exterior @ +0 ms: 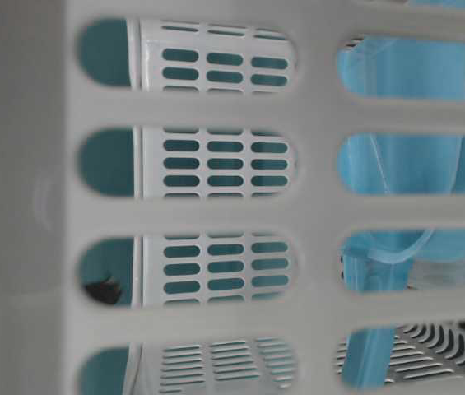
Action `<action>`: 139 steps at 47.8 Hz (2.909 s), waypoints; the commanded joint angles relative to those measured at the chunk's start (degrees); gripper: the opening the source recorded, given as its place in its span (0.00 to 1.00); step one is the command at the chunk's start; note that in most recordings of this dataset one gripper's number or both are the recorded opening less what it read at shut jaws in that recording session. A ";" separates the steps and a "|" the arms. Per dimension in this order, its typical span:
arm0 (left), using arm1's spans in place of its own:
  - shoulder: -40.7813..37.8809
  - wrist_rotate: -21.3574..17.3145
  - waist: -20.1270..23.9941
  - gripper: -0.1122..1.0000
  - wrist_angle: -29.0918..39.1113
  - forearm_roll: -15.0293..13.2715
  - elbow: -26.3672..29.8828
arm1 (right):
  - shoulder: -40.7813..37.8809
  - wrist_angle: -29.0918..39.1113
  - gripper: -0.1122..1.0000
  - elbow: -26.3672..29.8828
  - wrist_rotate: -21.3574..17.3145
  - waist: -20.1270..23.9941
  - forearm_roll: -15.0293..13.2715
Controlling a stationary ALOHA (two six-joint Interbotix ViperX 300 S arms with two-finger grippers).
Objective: Pick up the dustpan from the shopping basket with the left arm.
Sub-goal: 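Move the left gripper over the blue dustpan handle and lower it, then close the left gripper on the blue dustpan handle, then lift the dustpan by its handle with the left gripper, tilting it upward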
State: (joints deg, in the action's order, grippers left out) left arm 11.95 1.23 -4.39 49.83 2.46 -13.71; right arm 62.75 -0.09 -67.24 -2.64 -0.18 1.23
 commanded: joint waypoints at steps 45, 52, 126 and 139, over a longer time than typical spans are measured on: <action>-17.75 6.15 -4.13 0.86 6.59 0.09 2.46 | 1.41 -0.44 0.78 0.79 0.00 -0.62 0.18; -18.54 6.24 -4.13 0.86 5.36 0.09 2.29 | 1.41 -0.44 0.78 0.79 0.00 -0.53 0.18; 8.53 6.50 -3.25 0.36 -10.55 0.09 -2.55 | 2.64 -0.26 0.78 -0.18 -0.44 -0.53 0.26; 8.26 6.59 -2.72 0.36 -10.72 0.09 -2.20 | 2.81 -0.18 0.78 -0.18 -0.44 -0.62 0.35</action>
State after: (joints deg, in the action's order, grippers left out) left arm 19.42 7.65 -7.56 39.81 2.46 -16.88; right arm 65.83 0.00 -67.76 -2.99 -0.62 1.32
